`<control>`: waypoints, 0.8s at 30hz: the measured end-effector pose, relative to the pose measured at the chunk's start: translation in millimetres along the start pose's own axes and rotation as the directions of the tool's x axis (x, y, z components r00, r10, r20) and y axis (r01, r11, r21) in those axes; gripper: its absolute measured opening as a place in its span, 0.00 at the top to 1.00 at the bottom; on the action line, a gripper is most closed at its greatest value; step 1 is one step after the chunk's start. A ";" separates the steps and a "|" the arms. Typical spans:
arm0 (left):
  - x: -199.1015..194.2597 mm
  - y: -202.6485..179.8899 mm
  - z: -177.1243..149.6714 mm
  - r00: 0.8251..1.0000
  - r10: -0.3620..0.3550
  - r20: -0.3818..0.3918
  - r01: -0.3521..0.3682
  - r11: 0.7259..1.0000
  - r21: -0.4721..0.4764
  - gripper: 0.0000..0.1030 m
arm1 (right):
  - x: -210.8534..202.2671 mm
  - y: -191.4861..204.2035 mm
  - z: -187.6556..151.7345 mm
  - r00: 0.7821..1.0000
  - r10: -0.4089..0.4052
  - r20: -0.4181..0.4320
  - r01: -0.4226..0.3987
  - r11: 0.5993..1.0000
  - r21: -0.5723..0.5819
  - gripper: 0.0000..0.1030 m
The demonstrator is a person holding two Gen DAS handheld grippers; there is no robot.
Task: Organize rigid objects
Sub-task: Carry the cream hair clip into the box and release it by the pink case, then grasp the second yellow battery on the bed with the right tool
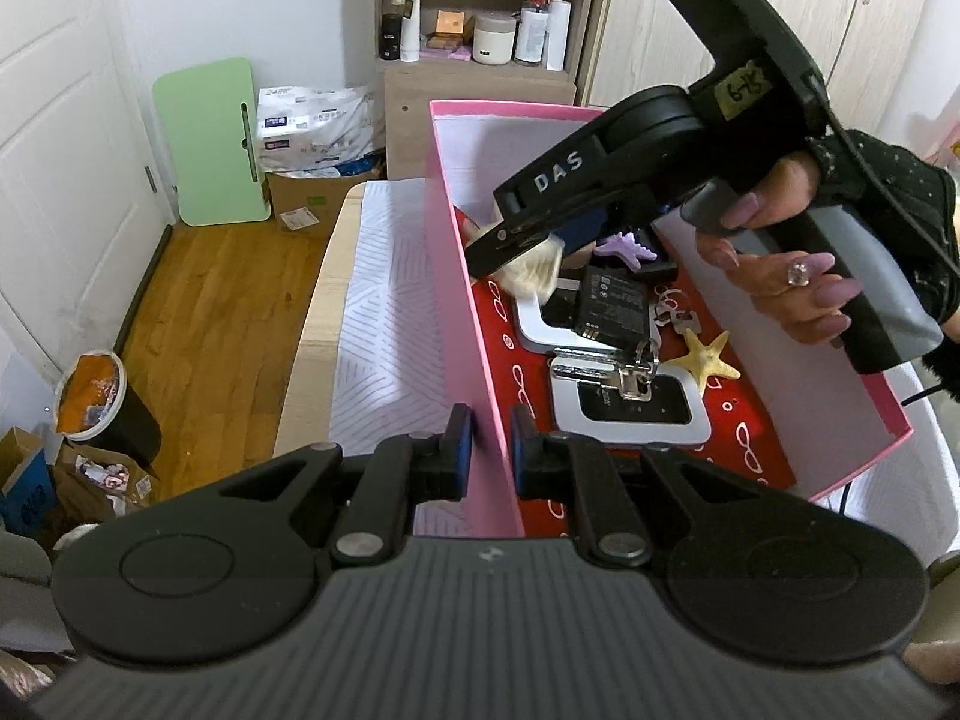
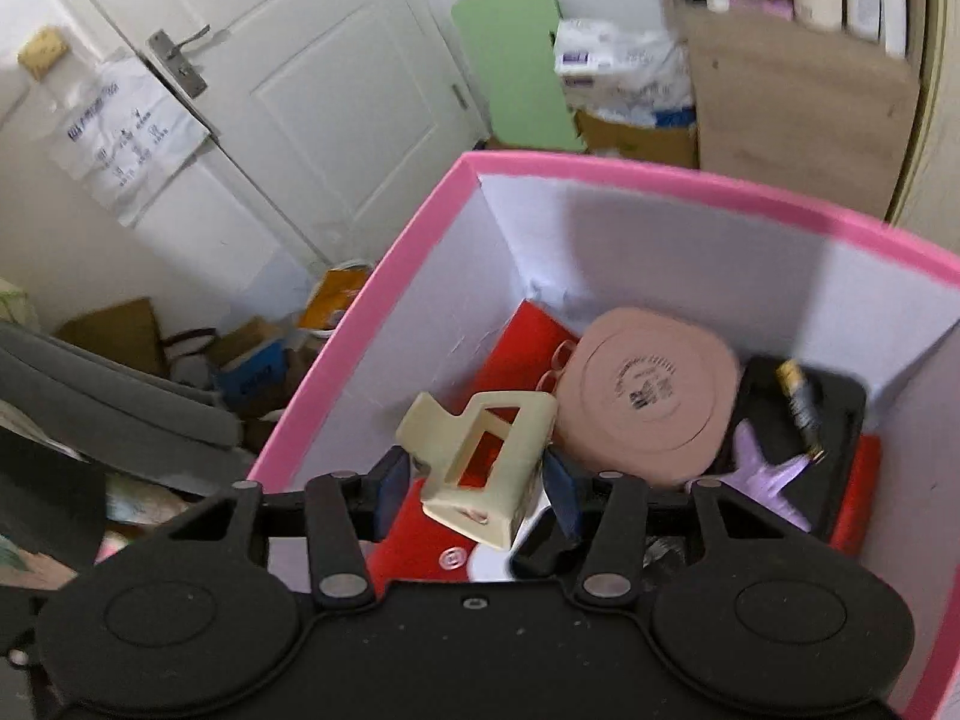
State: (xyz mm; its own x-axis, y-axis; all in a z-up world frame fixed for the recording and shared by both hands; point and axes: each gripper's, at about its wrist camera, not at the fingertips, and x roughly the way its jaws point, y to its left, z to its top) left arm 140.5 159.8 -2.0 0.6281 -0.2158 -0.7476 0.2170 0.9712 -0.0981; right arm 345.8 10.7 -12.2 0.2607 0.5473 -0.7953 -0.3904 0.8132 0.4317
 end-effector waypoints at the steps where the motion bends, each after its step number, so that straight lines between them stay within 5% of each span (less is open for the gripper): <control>1: 0.4 0.9 0.4 1.000 -0.003 0.001 0.003 1.000 -0.003 0.88 | -1.1 -2.0 -0.7 1.000 0.017 -0.005 -0.017 1.000 0.014 0.41; 14: 0.7 4.3 1.1 1.000 -0.013 0.003 0.013 0.999 -0.030 0.88 | -104.8 13.6 -58.3 0.984 0.085 0.154 -0.048 0.972 -0.228 0.41; 24: 1.7 -0.9 3.4 1.000 0.013 -0.008 -0.013 1.000 -0.025 0.88 | -169.2 -50.7 -89.8 0.963 0.021 0.268 0.002 0.996 -0.086 0.41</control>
State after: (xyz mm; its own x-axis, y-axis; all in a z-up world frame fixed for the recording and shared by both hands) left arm 144.0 158.2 -0.9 0.6246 -0.2027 -0.7542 0.1903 0.9761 -0.1047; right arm 242.2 -140.9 62.3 0.4798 0.5970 -0.6429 -0.4639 0.7946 0.3917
